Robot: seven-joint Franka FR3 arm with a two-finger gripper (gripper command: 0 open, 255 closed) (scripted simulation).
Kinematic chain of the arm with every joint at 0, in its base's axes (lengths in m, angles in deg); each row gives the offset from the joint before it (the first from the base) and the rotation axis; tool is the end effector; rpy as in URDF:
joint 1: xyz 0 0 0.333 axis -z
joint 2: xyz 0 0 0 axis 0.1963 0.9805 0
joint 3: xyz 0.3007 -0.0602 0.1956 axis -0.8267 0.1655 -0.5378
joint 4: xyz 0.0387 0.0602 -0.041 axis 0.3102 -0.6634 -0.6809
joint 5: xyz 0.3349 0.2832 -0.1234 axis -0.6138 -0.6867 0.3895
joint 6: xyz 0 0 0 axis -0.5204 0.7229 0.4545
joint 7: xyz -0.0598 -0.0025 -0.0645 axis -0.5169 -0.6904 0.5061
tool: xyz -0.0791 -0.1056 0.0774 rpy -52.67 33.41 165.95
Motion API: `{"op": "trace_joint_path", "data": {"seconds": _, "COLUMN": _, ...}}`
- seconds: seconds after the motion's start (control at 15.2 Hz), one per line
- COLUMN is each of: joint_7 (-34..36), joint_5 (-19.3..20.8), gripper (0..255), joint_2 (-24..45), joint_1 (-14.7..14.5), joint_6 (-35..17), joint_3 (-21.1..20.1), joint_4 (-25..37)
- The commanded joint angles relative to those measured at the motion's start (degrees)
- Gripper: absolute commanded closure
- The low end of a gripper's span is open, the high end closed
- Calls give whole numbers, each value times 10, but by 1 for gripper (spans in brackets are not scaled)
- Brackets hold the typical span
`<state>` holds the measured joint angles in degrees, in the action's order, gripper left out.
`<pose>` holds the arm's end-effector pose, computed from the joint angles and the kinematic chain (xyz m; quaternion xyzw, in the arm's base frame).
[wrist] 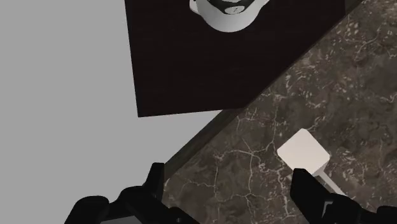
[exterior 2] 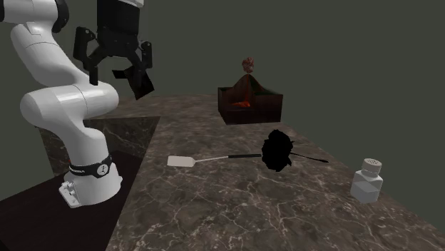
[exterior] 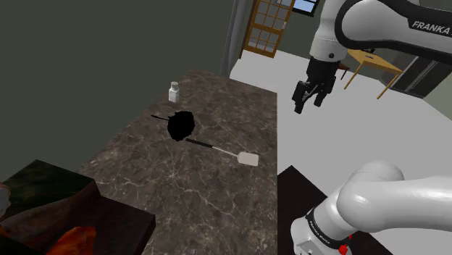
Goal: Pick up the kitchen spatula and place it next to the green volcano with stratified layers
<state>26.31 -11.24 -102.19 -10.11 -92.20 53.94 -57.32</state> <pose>0.3174 -0.0266 0.5533 0.9922 -0.0809 -0.0702 0.0635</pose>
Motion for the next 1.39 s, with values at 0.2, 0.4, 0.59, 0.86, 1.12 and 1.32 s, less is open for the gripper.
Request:
{"op": "trace_joint_path", "data": {"seconds": 0.2, "joint_7": -31, "joint_5": -8, "gripper": 0, "joint_2": 22, "joint_1": -24, "joint_6": -66, "joint_3": 2, "joint_4": -29}}
{"op": "trace_joint_path", "data": {"seconds": 0.4, "joint_7": -63, "joint_5": -16, "gripper": 0, "joint_2": 48, "joint_1": -48, "joint_6": -132, "joint_3": 3, "joint_4": -53}}
{"op": "trace_joint_path", "data": {"seconds": 0.59, "joint_7": -95, "joint_5": -25, "gripper": 0, "joint_2": 79, "joint_1": -73, "joint_6": -198, "joint_3": 3, "joint_4": -72}}
{"op": "trace_joint_path", "data": {"seconds": 0.86, "joint_7": -139, "joint_5": -40, "gripper": 0, "joint_2": 127, "joint_1": -107, "joint_6": -284, "joint_3": 0, "joint_4": -90}}
{"op": "trace_joint_path", "data": {"seconds": 1.12, "joint_7": -186, "joint_5": -56, "gripper": 0, "joint_2": 180, "joint_1": -141, "joint_6": -367, "joint_3": -4, "joint_4": -99}}
{"op": "trace_joint_path", "data": {"seconds": 1.32, "joint_7": -222, "joint_5": -71, "gripper": 0, "joint_2": 223, "joint_1": -167, "joint_6": -427, "joint_3": -9, "joint_4": -101}}
